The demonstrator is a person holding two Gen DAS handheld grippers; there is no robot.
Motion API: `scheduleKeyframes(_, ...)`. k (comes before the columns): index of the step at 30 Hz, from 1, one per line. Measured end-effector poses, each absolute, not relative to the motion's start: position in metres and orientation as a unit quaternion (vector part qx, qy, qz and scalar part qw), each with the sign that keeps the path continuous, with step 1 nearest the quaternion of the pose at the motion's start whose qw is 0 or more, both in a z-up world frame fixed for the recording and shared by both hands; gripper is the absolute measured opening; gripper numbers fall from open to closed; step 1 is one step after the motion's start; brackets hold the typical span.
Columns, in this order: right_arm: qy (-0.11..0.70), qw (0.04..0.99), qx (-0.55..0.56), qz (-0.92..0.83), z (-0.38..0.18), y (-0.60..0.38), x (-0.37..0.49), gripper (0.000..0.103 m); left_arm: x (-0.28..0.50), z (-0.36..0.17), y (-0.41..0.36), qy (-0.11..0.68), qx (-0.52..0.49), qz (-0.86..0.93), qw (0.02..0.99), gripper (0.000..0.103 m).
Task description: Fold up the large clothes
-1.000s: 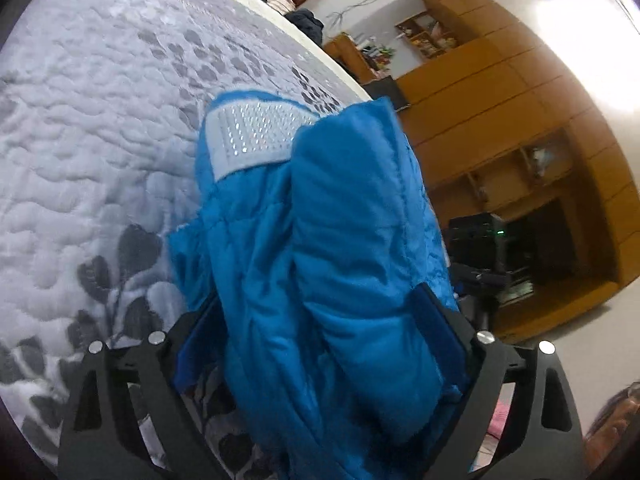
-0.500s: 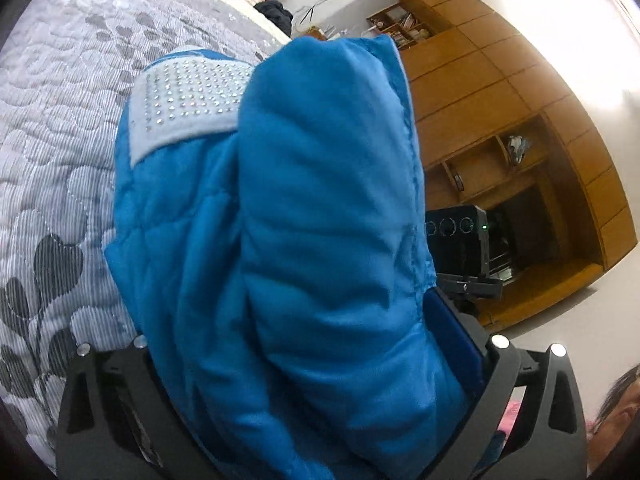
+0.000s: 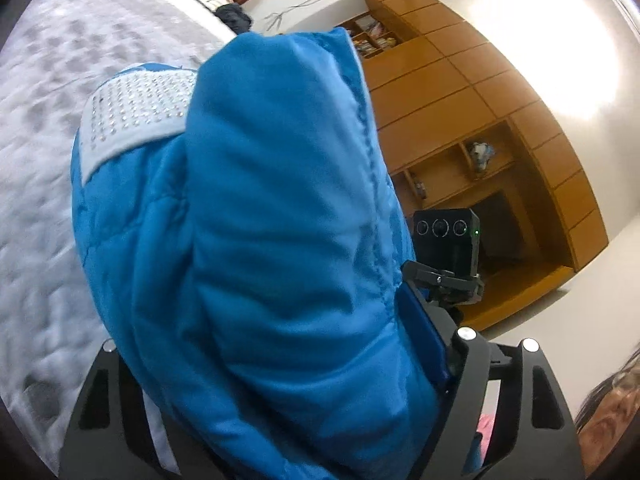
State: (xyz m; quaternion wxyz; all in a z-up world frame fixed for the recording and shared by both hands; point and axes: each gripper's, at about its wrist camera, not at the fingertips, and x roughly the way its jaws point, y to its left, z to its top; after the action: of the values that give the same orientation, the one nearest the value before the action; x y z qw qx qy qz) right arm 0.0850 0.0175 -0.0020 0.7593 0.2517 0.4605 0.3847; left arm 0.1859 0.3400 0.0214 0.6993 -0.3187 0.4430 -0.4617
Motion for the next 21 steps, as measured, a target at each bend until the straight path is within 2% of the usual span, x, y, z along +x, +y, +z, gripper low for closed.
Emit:
scheduleKeyframes(5, 0.446, 0.779, 0.248, 0.364, 0.027, -0.032, 0.094, 0.066, 0.212, 0.044, 0.285, 0.429, -0.306, -0.479, 0.702, 0.076)
scheduleKeyframes(9, 0.454, 0.786, 0.245, 0.341, 0.029, -0.069, 0.119, 0.065, 0.233, 0.038, 0.257, 0.427, -0.292, -0.472, 0.714, 0.076)
scheduleKeyframes(16, 0.490, 0.767, 0.283, 0.302, -0.026, -0.112, 0.173, 0.066, 0.276, -0.004, 0.220, 0.450, -0.266, -0.435, 0.733, 0.077)
scheduleKeyframes(21, 0.481, 0.759, 0.308, 0.313, -0.058, -0.124, 0.174, 0.074, 0.280, -0.011, 0.211, 0.440, -0.235, -0.440, 0.747, 0.082)
